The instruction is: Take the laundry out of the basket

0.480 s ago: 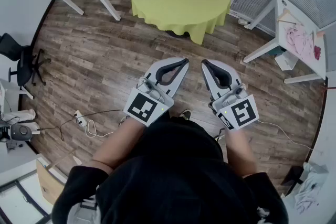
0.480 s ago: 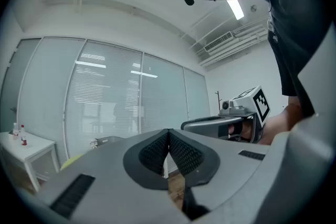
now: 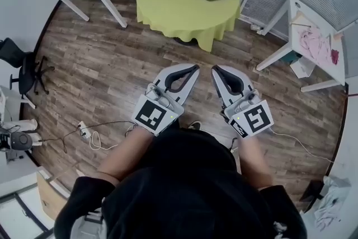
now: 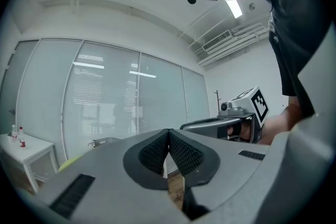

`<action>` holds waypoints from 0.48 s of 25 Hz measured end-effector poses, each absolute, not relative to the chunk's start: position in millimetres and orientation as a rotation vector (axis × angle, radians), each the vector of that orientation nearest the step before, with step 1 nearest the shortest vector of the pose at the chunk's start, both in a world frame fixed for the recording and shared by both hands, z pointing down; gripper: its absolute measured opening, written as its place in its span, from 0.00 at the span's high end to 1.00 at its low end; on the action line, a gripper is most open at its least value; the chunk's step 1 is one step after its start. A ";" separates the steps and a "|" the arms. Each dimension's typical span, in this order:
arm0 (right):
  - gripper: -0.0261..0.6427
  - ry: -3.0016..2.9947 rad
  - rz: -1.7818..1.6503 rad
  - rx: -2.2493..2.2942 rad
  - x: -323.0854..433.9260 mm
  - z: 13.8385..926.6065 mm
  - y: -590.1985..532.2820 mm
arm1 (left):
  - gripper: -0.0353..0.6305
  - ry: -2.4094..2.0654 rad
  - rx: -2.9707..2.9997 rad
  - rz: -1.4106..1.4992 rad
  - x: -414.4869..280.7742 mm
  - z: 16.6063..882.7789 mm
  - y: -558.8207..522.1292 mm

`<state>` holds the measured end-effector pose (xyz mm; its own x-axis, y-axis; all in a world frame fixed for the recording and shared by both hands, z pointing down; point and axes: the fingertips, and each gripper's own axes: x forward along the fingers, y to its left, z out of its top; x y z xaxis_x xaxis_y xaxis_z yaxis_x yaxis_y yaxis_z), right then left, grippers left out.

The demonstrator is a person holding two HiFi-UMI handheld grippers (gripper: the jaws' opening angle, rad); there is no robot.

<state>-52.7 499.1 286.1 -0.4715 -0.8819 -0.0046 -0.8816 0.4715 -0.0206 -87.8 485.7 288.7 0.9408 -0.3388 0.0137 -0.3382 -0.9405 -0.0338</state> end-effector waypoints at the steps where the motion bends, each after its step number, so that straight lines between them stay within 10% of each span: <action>1: 0.92 2.683 -0.033 -1.612 -50.3 286.9 497.2 | 0.93 0.531 -3.063 -0.030 -85.5 288.0 485.0; 12: 0.92 2.667 -0.049 -1.652 -33.7 290.0 446.1 | 0.93 0.491 -3.077 -0.039 -71.8 294.8 436.3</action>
